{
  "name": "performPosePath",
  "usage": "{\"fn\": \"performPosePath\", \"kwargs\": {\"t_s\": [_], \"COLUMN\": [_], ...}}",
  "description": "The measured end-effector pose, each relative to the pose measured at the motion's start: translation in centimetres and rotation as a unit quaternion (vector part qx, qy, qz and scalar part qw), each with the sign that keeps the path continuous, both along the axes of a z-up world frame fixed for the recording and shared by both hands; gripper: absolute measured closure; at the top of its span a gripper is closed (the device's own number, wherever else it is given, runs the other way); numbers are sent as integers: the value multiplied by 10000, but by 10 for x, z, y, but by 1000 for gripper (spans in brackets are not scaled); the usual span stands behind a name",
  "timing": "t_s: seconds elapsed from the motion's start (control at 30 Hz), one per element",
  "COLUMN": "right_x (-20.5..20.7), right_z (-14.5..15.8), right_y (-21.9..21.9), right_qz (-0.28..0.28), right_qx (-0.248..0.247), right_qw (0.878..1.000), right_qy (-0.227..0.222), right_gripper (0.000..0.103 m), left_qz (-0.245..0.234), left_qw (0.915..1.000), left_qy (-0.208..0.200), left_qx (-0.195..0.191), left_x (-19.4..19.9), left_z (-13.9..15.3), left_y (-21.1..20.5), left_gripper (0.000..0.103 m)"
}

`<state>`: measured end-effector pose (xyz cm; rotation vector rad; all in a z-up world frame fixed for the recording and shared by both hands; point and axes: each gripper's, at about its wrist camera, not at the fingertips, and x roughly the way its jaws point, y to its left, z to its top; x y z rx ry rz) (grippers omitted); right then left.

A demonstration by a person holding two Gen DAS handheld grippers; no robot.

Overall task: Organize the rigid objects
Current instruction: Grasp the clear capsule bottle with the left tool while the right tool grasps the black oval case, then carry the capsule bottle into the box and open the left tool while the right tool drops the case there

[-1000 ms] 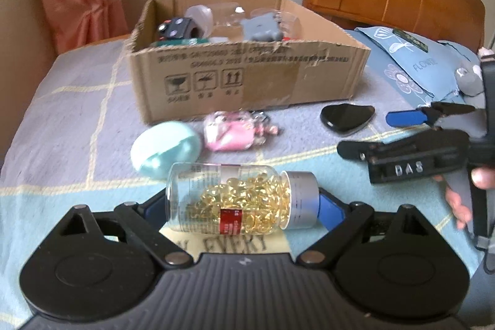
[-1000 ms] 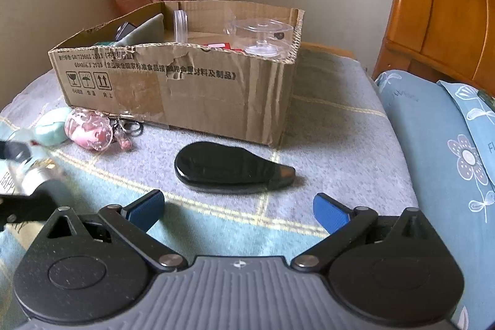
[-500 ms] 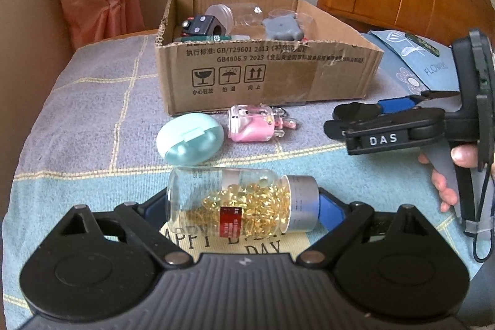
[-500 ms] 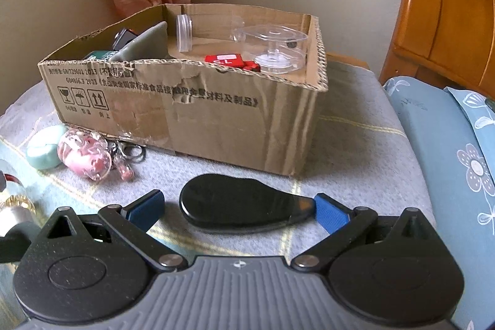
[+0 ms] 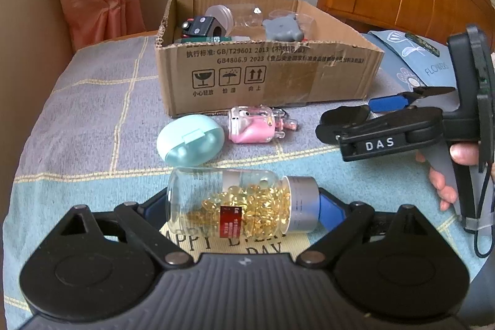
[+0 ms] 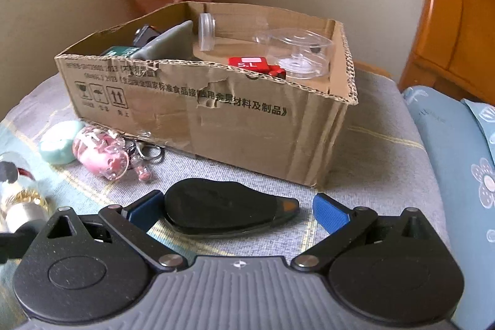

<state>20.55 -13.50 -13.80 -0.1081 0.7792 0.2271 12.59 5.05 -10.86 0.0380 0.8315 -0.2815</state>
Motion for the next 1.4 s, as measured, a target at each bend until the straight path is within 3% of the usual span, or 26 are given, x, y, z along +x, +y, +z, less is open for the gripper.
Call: {"fn": "performPosePath", "kwargs": {"t_s": [0.33, 0.53, 0.93, 1.4], "right_x": [-8, -5, -11, -30], "right_z": [1, 5, 12, 63], "right_y": [8, 11, 6, -12], "right_qz": [-22, 39, 248, 789], "right_qx": [-2, -94, -231, -195], "right_qw": [10000, 9999, 9993, 9966], "right_qy": [-14, -25, 172, 159], "right_gripper": [1, 10, 10, 10], "left_qz": [-123, -236, -422, -849], "left_qw": [9999, 9997, 9989, 9948], "left_qy": [2, -14, 94, 114], "left_qx": [22, 54, 161, 547], "left_x": [3, 4, 6, 11], "left_z": [0, 0, 4, 44], "left_y": [3, 4, 5, 13], "left_gripper": [9, 9, 10, 10]}}
